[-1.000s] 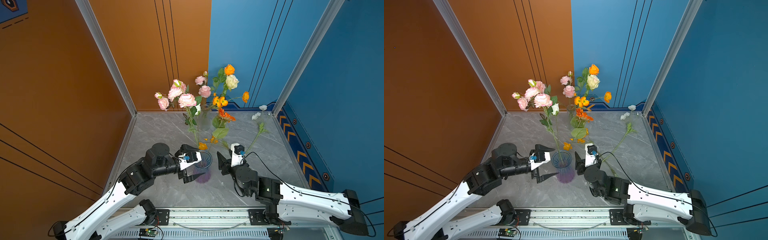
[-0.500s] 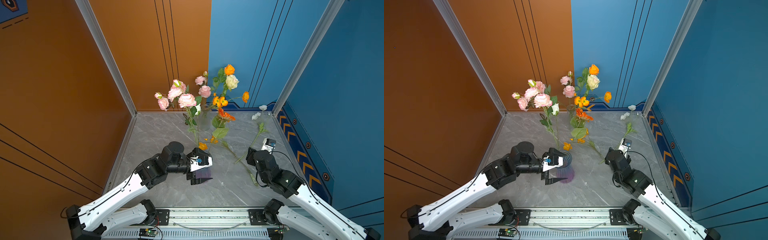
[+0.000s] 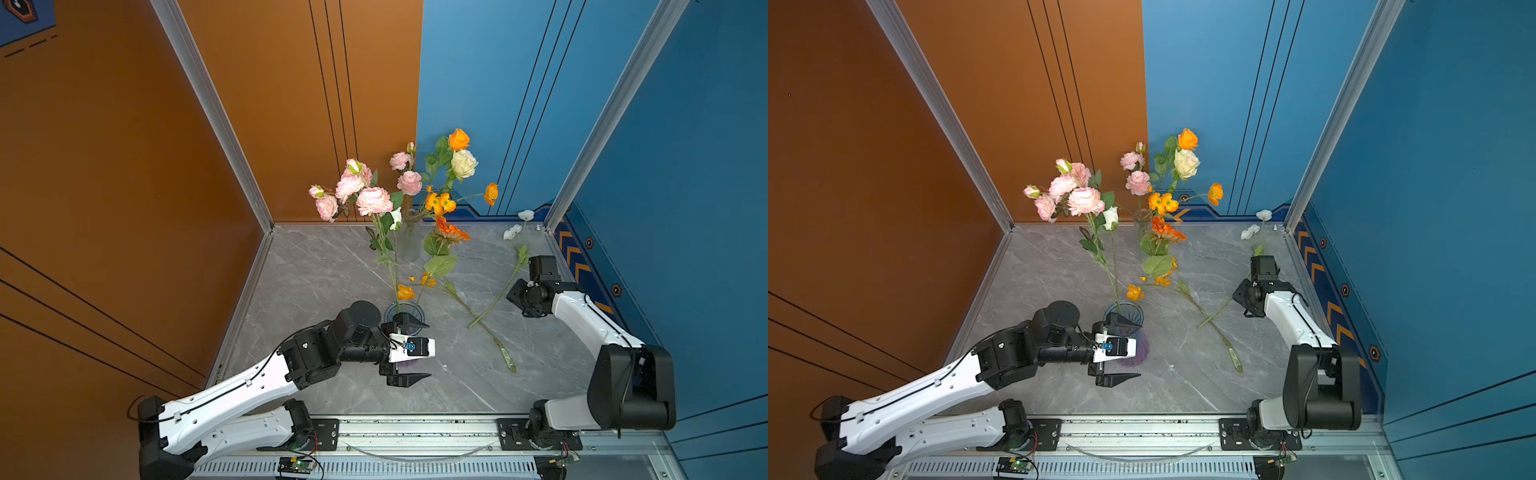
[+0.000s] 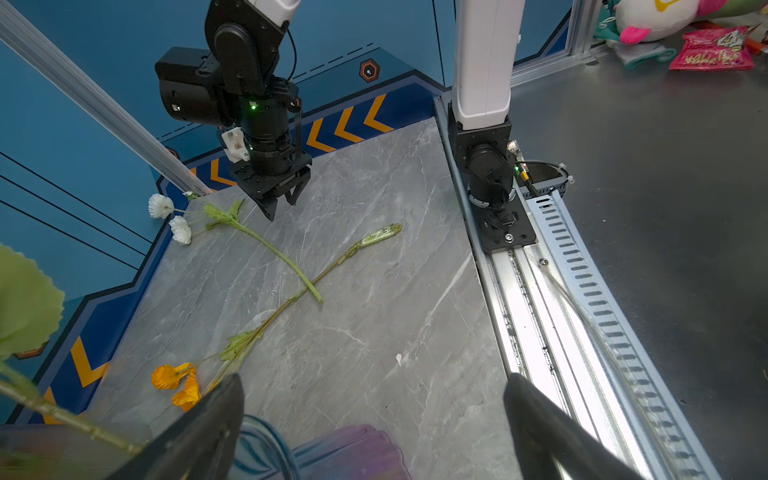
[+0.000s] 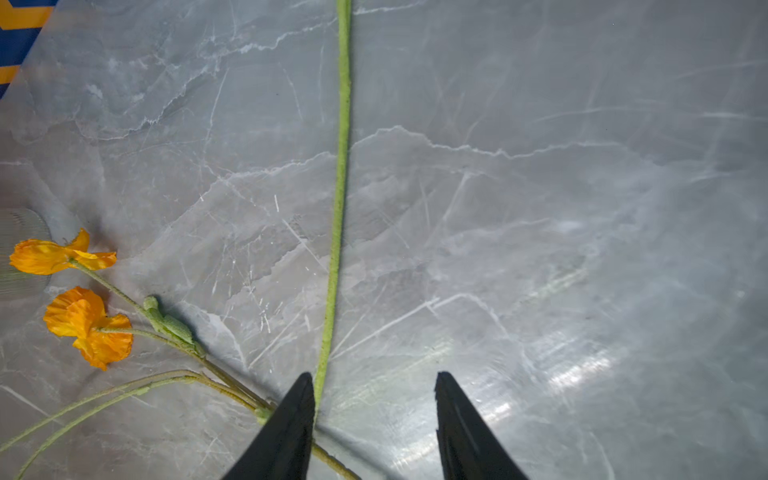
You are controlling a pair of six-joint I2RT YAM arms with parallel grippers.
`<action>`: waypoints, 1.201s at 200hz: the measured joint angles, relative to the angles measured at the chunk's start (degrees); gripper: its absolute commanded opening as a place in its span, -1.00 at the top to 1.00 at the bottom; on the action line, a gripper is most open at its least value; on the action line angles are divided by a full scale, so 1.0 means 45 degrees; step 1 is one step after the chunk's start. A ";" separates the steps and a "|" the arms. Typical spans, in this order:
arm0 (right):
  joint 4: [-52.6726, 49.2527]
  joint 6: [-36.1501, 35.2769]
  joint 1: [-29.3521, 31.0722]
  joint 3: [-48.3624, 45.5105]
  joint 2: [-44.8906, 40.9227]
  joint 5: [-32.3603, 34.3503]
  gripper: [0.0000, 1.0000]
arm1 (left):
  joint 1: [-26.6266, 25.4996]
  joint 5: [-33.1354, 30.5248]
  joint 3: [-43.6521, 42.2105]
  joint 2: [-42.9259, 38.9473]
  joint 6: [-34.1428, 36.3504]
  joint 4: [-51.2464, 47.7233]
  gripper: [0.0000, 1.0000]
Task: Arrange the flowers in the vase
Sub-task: 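Open the right gripper and move it back to the white flowers on the table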
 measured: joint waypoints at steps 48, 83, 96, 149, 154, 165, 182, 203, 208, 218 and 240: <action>0.0554 -0.0301 0.0010 0.1219 0.2744 -0.0476 0.20 | -0.0325 -0.0651 -0.0097 0.0000 0.0248 0.0029 -0.96; 0.0801 -0.0277 0.0092 0.1234 0.3682 -0.0471 0.22 | -0.0345 -0.0840 -0.0151 0.0000 0.0384 0.0019 -0.96; 0.0903 -0.0253 0.0131 0.1316 0.3891 -0.0471 0.23 | -0.0345 -0.0889 -0.0155 -0.0005 0.0447 0.0019 -0.96; 0.1059 -0.0253 0.0175 0.2127 0.4697 -0.0321 0.28 | -0.0345 -0.1088 -0.0155 -0.0015 0.0680 -0.0068 -0.96; 0.1044 -0.0257 0.0175 0.2254 0.4823 -0.0277 0.30 | -0.0345 -0.1112 -0.0155 -0.0015 0.0719 -0.0078 -0.96; 0.0986 -0.0257 0.0175 0.2594 0.5076 -0.0180 0.34 | -0.0345 -0.1122 -0.0155 -0.0024 0.0782 -0.0083 -0.96; 0.0942 -0.0311 0.0175 0.2919 0.5343 -0.0121 0.39 | -0.0345 -0.1122 -0.0155 -0.0112 0.0816 -0.0092 -0.96; 0.0695 -0.0384 0.0185 0.3138 0.5503 -0.0044 0.56 | -0.0345 -0.1112 -0.0155 -0.0374 0.0816 -0.0092 -0.96; 0.0602 -0.0384 0.0204 0.3225 0.5557 -0.0005 0.61 | -0.0345 -0.1107 -0.0155 -0.0447 0.0816 -0.0092 -0.96; 0.0447 -0.0379 0.0228 0.3415 0.5683 0.0068 0.70 | -0.0345 -0.1098 -0.0155 -0.0563 0.0816 -0.0092 -0.96; 0.0131 -0.0452 0.0359 0.3774 0.5921 0.0316 0.90 | -0.0345 -0.1044 -0.0155 -0.0670 0.0816 -0.0092 -0.96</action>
